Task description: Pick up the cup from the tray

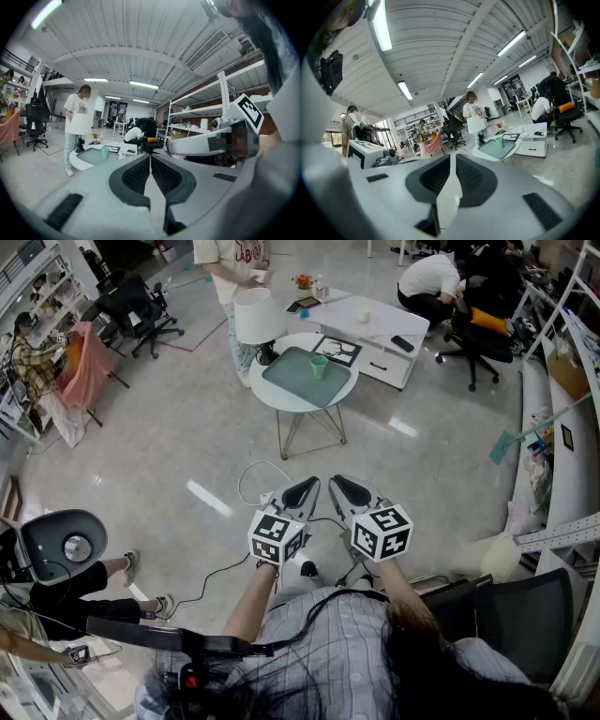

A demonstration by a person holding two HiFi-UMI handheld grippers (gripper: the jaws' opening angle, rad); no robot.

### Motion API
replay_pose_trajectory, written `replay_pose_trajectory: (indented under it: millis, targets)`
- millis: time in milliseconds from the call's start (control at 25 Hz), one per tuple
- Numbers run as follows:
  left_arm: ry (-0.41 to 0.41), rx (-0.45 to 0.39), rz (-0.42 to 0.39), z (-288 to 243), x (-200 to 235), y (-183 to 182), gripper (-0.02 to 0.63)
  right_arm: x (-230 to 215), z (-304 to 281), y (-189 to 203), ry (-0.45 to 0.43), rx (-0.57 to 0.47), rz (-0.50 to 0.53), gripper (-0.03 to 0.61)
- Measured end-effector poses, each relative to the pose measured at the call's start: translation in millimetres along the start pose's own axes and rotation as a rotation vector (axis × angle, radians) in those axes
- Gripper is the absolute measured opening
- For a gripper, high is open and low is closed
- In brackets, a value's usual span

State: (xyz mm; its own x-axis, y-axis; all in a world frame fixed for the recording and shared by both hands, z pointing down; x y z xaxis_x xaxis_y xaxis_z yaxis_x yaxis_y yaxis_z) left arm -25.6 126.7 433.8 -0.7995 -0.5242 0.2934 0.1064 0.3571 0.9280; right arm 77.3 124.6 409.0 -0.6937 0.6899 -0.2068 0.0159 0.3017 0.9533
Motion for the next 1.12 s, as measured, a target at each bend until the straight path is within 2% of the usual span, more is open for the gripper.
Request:
replay_pose_trajectory:
  millis: [400, 880, 1120]
  targets:
    - [-0.016, -0.029, 0.026, 14.7, 32.5, -8.2, 0.015, 19.7, -28.0, -0.1, 0.006, 0.012, 0.003, 0.057]
    - [0.039, -0.015, -0.013, 24.9, 53.9, -13.9, 0.015, 36.9, -46.6, 4.8, 0.046, 0.008, -0.017, 0.057]
    - [0.047, -0.016, 0.005, 34.4, 63.4, -12.3, 0.015, 44.2, -45.0, 8.0, 0.074, 0.002, -0.059, 0.058]
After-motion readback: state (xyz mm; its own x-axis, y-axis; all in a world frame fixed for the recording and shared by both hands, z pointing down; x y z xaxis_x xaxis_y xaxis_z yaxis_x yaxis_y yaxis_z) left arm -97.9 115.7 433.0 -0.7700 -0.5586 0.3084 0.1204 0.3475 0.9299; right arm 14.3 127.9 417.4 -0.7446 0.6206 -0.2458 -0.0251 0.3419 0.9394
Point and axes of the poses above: the fingertips, and each gripper's own axes: z backward along the fingers, x to its left, y out of its underside, the point moved 5 cm from there along z, backward along the fingers, and after that the axes turned 10 degrees about z, right-handed, at the moved point
